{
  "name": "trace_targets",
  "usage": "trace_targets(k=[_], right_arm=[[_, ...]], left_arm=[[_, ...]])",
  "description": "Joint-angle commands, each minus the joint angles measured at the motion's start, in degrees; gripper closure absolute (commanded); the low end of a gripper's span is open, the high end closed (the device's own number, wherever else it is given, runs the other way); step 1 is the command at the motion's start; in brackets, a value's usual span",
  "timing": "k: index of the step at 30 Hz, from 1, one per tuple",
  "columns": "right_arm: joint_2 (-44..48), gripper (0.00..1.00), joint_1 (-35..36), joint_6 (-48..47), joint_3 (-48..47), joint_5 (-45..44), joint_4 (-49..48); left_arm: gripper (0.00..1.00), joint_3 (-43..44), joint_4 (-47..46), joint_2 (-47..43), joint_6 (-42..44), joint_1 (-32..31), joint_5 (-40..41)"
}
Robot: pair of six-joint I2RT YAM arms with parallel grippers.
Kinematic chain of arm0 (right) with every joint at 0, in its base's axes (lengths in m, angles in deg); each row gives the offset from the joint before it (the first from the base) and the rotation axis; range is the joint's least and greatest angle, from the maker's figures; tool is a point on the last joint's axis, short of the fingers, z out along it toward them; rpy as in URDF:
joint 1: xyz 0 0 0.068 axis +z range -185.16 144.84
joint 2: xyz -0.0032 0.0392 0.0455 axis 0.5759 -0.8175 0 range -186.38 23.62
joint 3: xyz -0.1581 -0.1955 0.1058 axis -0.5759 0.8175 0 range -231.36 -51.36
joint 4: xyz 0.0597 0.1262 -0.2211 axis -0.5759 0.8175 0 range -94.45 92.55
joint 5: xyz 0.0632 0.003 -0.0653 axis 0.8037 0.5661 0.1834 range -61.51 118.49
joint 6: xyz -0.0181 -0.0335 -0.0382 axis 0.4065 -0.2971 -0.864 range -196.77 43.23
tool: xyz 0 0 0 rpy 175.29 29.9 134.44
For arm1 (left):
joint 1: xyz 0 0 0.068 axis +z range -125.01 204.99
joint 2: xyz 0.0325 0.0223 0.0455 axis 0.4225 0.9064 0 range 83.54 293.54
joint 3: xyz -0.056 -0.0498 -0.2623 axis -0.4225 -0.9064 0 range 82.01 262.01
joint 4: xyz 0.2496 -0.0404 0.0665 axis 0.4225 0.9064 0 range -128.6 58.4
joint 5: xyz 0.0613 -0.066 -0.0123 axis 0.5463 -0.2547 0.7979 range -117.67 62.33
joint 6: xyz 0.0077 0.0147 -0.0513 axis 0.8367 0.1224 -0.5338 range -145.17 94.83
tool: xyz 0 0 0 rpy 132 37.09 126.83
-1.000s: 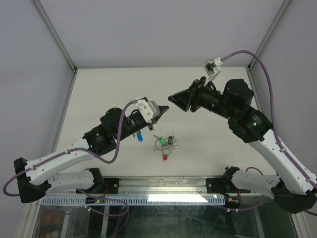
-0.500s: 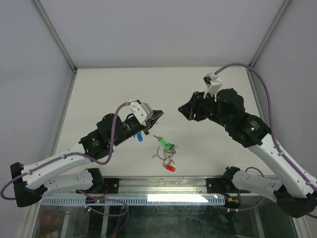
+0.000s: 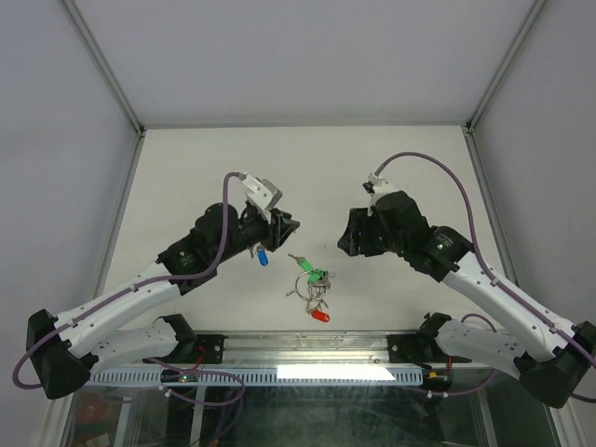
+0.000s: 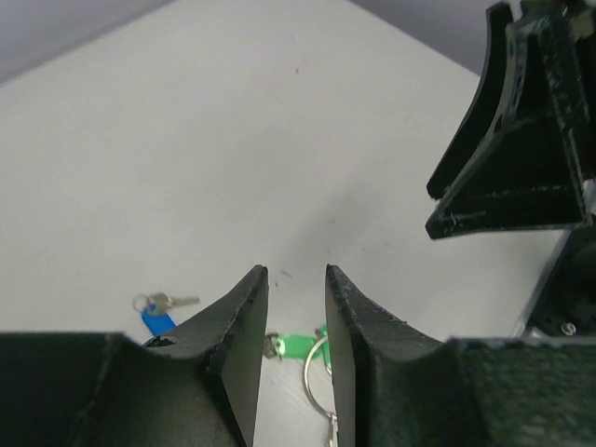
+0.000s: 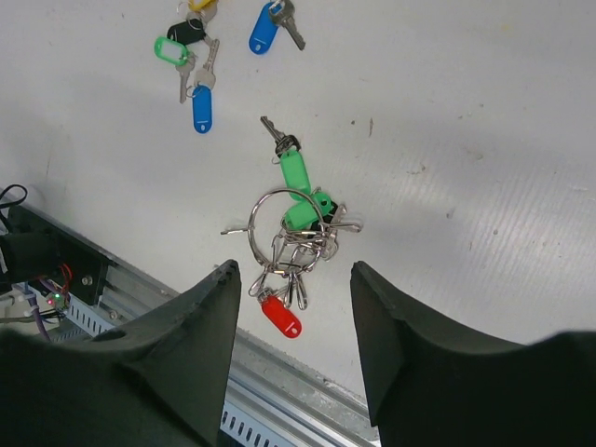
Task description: Put the keys on the keyring
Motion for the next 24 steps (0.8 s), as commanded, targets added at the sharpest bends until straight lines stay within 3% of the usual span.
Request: trace_targets(k=[1,12,24], right_arm=[[2.0,0.47,0.1,2.1,0.7,-1.2,-2.7],[-3.0,0.48,0.1,3.8,2.9,3.4,-3.1],[-8.4,0.54,0.1,9.8,11.0,9.0,-10.2]], left_arm=[[0.68,-3.5,5.7,-0.6,-7.6,0.2,-3.0],[0.59,-10.2,10.5,0.8,-10.5,-1.8,-3.1],[0.60,-11.2,5.2,5.9,-10.1,-2.6,-4.9]])
